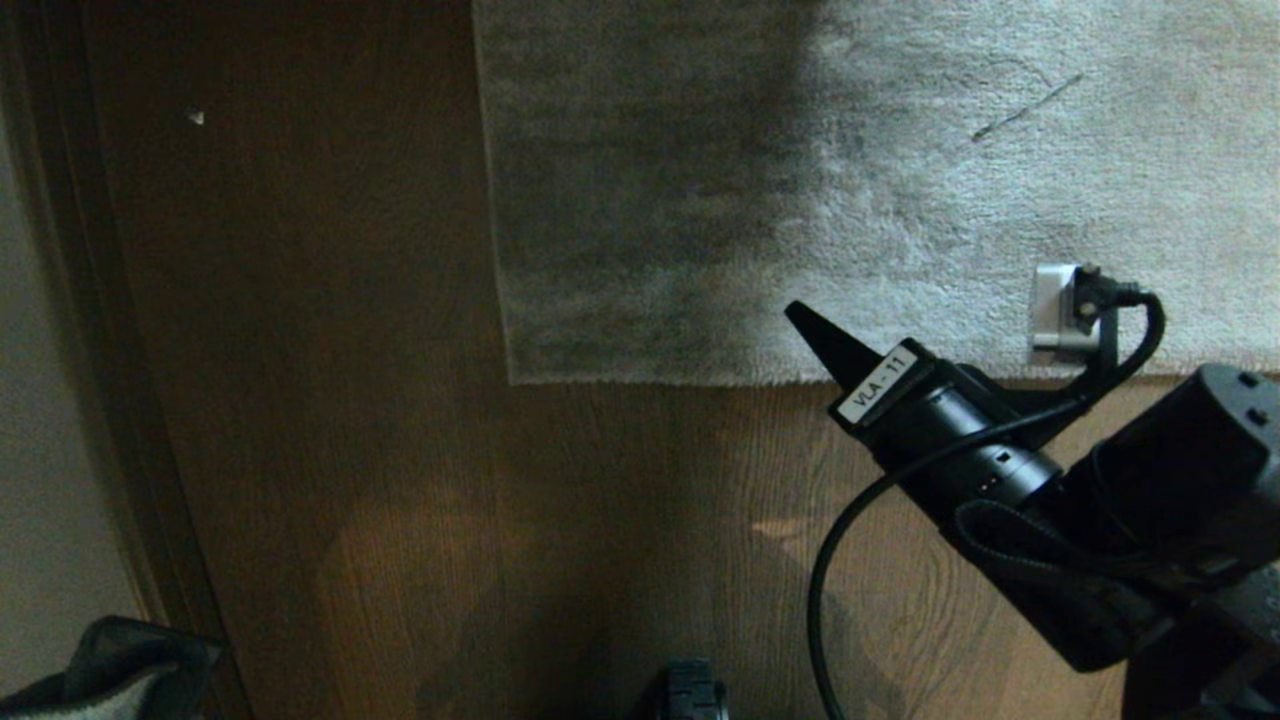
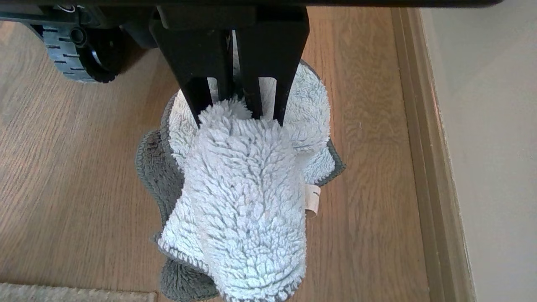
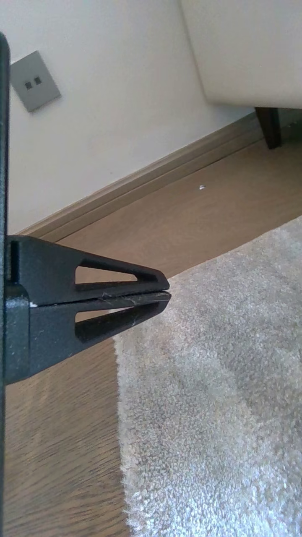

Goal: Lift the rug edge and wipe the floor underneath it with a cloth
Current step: Lay down the carpet

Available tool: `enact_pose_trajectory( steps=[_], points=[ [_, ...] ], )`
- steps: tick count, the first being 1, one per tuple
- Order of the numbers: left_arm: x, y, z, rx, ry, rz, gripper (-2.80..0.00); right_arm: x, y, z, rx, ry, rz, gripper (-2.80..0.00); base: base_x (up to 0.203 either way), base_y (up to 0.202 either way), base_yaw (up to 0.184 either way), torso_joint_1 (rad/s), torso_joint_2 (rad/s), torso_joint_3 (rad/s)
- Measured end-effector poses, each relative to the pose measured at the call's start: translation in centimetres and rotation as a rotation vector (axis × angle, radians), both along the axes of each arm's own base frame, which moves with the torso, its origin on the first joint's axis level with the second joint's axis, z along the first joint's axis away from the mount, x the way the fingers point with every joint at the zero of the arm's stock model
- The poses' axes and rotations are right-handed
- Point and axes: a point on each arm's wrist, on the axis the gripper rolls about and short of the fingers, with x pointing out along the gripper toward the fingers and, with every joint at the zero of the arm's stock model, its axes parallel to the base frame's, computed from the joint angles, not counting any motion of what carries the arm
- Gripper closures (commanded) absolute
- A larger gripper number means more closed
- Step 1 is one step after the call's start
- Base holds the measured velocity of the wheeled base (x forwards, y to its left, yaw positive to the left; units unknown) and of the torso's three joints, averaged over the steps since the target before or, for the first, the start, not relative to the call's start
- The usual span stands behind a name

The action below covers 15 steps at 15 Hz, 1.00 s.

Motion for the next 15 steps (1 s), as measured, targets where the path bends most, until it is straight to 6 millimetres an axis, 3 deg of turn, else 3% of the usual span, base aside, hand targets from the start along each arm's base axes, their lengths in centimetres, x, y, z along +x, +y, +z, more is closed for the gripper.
enact_pose_trajectory(
  steps=[15],
  points=[
    [0.00, 0.00, 0.00, 0.000, 0.000, 0.000, 0.00, 0.22, 0.31, -0.45, -0.056, -0.021, 0.017, 0.00, 0.000, 0.000, 0.000, 0.000, 0.00, 0.000]
  ],
)
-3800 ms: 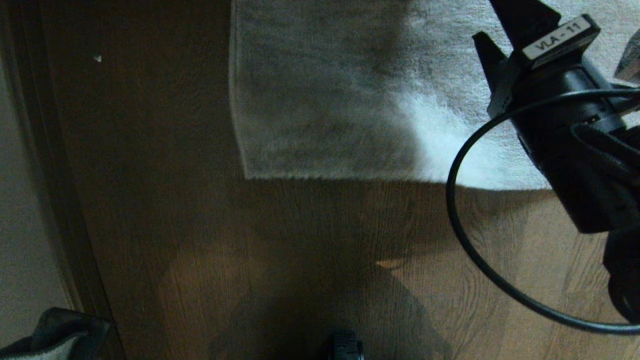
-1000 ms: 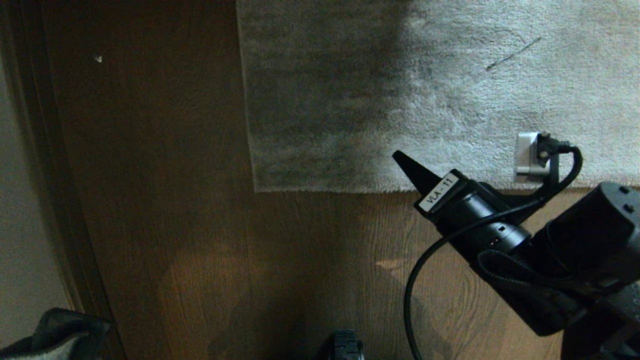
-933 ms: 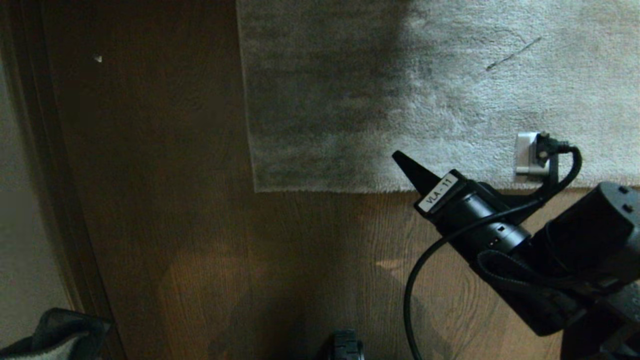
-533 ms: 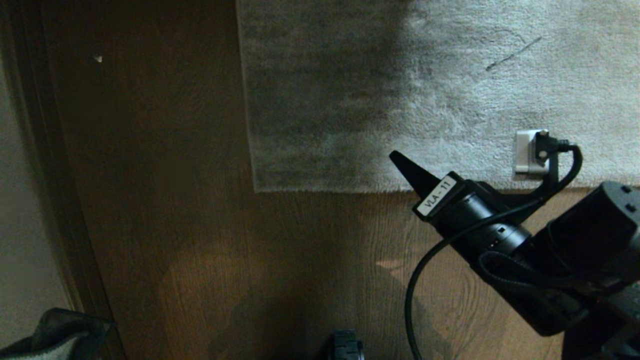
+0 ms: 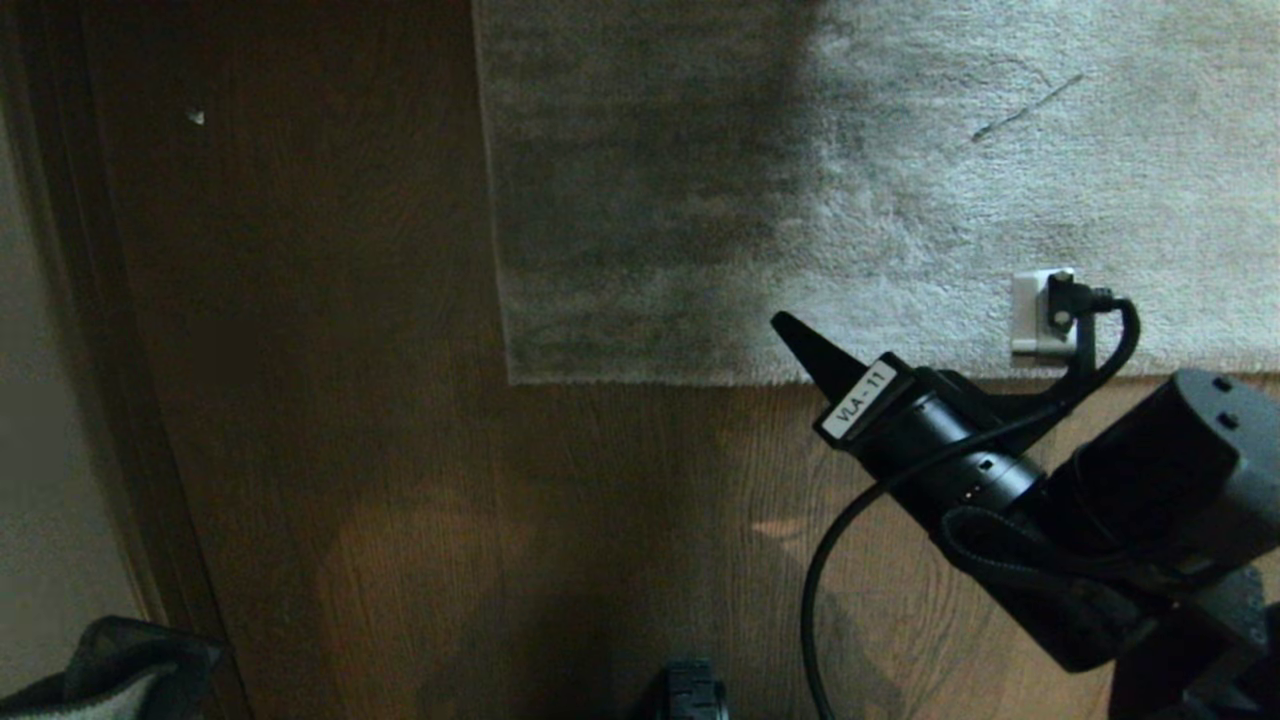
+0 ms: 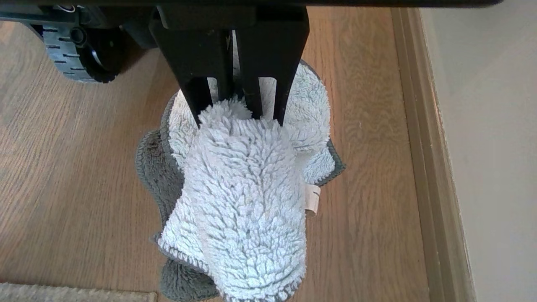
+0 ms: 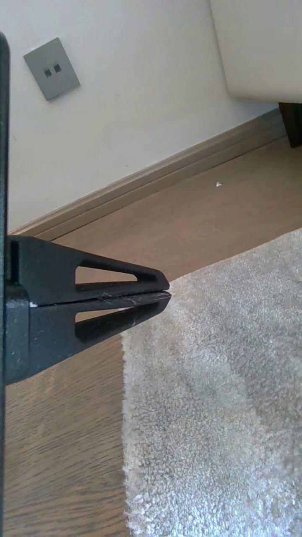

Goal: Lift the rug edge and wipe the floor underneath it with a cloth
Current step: Lay down the carpet

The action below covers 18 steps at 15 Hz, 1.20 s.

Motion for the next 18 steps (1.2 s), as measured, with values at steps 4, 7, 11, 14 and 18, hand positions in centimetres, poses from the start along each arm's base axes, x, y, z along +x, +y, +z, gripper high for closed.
enact_pose_trajectory(
  steps=[4, 7, 11, 14, 18],
  points=[
    [0.0, 0.0, 0.0, 0.000, 0.000, 0.000, 0.00, 0.1, 0.0, -0.1, -0.001, 0.003, -0.002, 0.00, 0.000, 0.000, 0.000, 0.000, 0.00, 0.000],
    [0.0, 0.0, 0.0, 0.000, 0.000, 0.000, 0.00, 0.4, 0.0, -0.2, -0.009, 0.003, -0.011, 0.00, 0.000, 0.000, 0.000, 0.000, 0.00, 0.000],
    [0.0, 0.0, 0.0, 0.000, 0.000, 0.000, 0.00, 1.0, -0.3, -0.5, -0.022, 0.003, -0.037, 0.00, 0.000, 0.000, 0.000, 0.000, 0.00, 0.000],
    [0.0, 0.0, 0.0, 0.000, 0.000, 0.000, 0.00, 1.4, -0.6, -0.5, -0.023, 0.004, -0.052, 0.00, 0.000, 0.000, 0.000, 0.000, 0.00, 0.000],
    [0.0, 0.0, 0.0, 0.000, 0.000, 0.000, 0.00, 1.8, -0.6, -0.9, -0.036, 0.012, -0.066, 0.00, 0.000, 0.000, 0.000, 0.000, 0.00, 0.000]
  ],
)
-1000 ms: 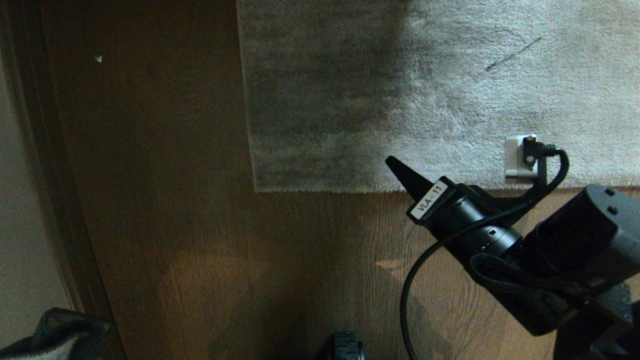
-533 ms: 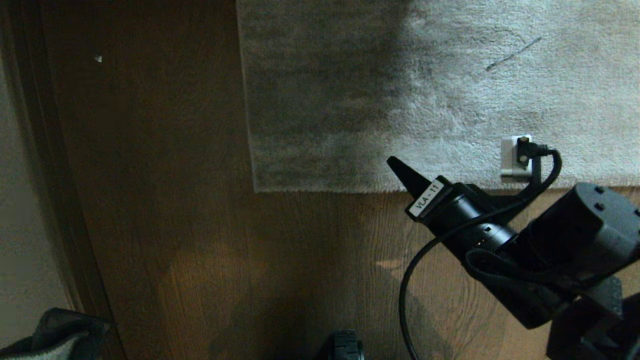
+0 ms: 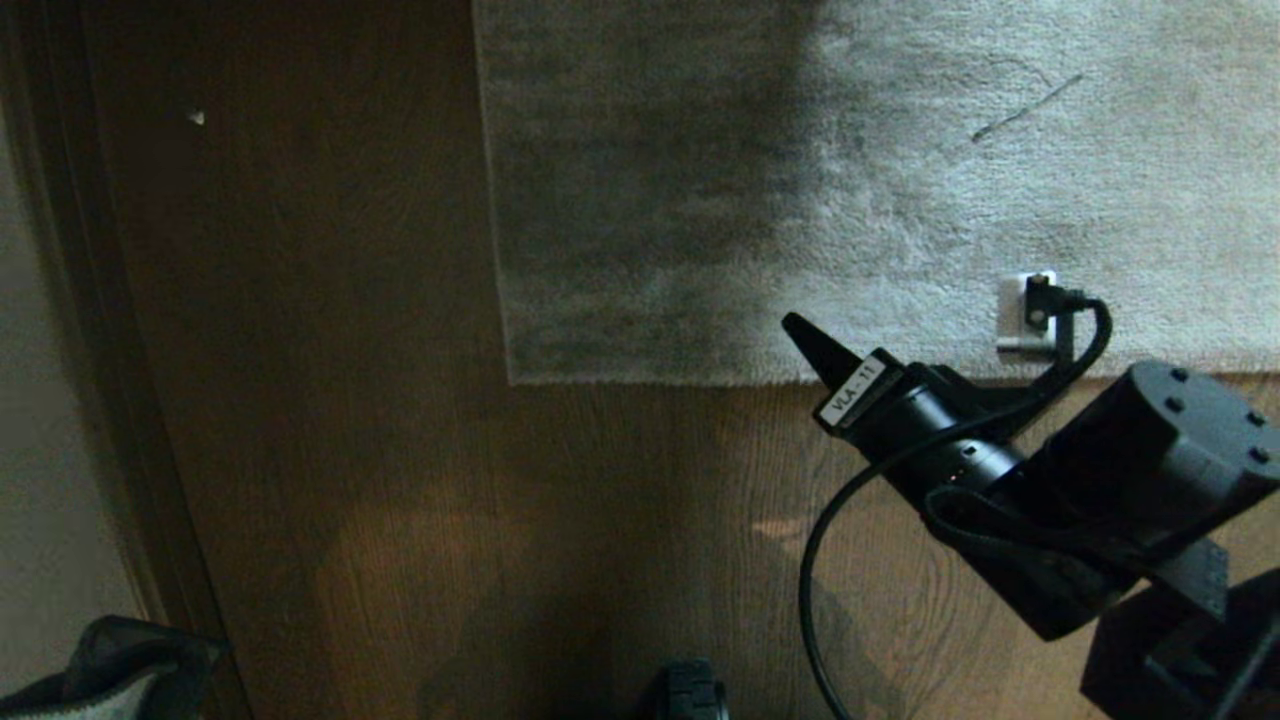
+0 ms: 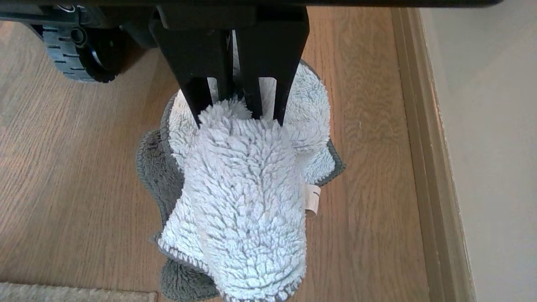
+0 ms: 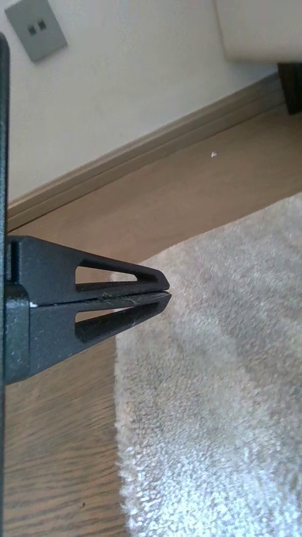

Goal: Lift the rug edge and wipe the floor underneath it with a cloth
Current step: Lay down the carpet

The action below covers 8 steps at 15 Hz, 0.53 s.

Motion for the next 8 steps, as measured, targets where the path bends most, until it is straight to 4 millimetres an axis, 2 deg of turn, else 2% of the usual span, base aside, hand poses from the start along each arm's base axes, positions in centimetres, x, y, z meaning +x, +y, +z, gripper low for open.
enact_pose_trajectory(
  steps=[4, 8],
  points=[
    [0.0, 0.0, 0.0, 0.000, 0.000, 0.000, 0.00, 0.6, 0.5, -0.5, -0.010, 0.007, -0.004, 0.00, 0.000, 0.000, 0.000, 0.000, 0.00, 0.000],
    [0.0, 0.0, 0.0, 0.000, 0.000, 0.000, 0.00, 1.4, 1.2, -2.1, -0.048, 0.045, -0.006, 0.00, 0.000, 0.000, 0.000, 0.000, 0.00, 0.000]
  ],
)
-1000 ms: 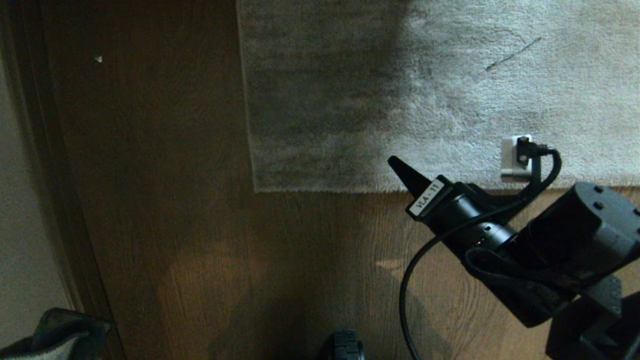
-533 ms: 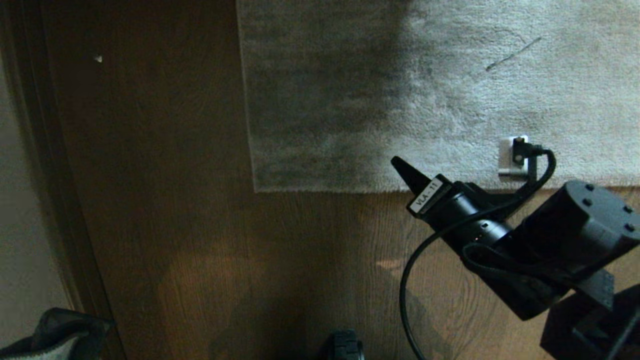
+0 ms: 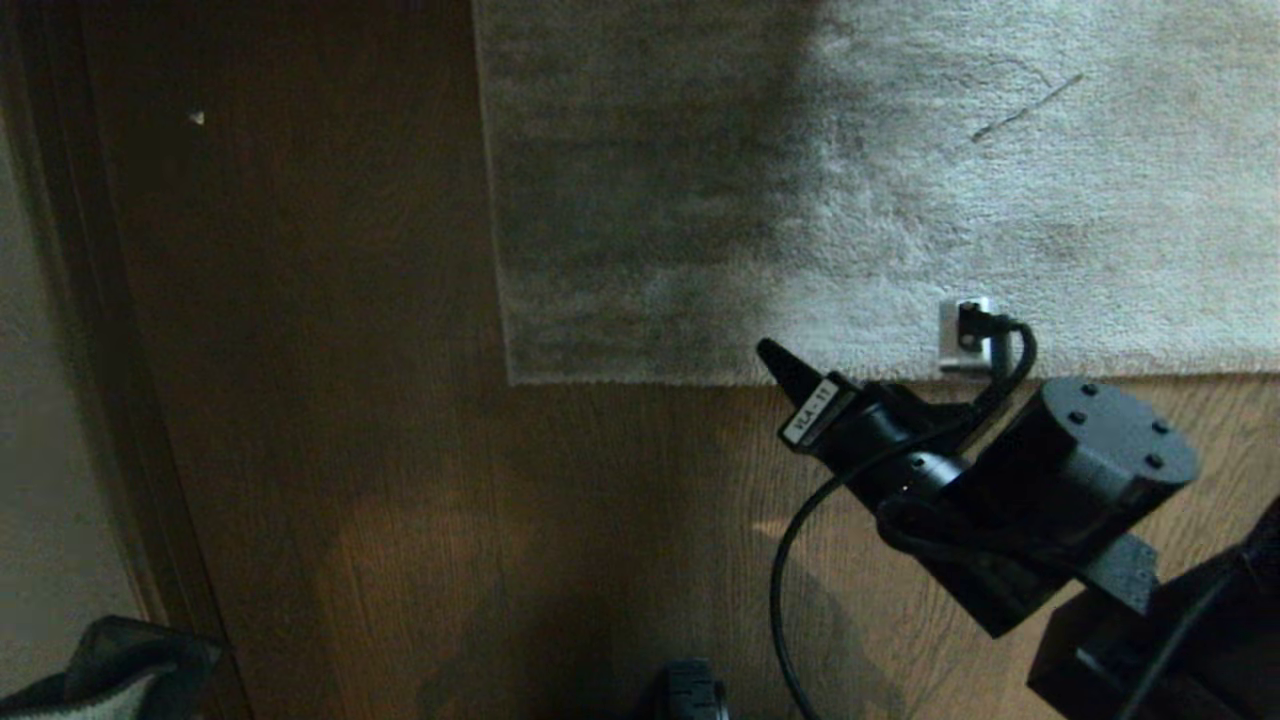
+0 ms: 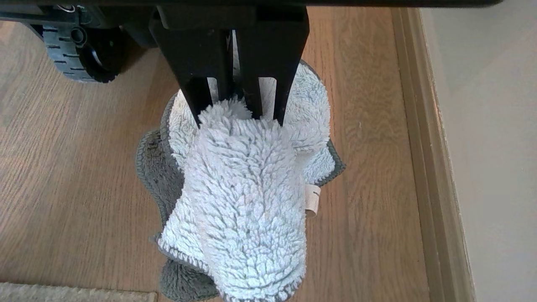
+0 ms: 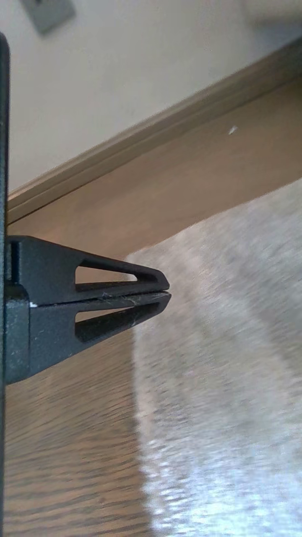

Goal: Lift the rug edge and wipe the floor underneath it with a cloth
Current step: Lay down the carpet

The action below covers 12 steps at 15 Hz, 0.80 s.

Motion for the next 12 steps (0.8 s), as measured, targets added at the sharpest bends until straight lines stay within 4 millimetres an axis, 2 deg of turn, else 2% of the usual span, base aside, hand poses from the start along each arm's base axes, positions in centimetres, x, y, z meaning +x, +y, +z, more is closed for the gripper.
enact_pose_trajectory(
  steps=[6, 12],
  points=[
    [0.0, 0.0, 0.0, 0.000, 0.000, 0.000, 0.00, 2.3, 1.2, -1.6, -0.042, 0.009, -0.032, 0.00, 0.000, 0.000, 0.000, 0.000, 0.00, 0.000],
    [0.0, 0.0, 0.0, 0.000, 0.000, 0.000, 0.00, 5.7, 0.9, -3.0, -0.109, -0.013, -0.122, 0.00, 0.000, 0.000, 0.000, 0.000, 0.00, 0.000]
  ],
)
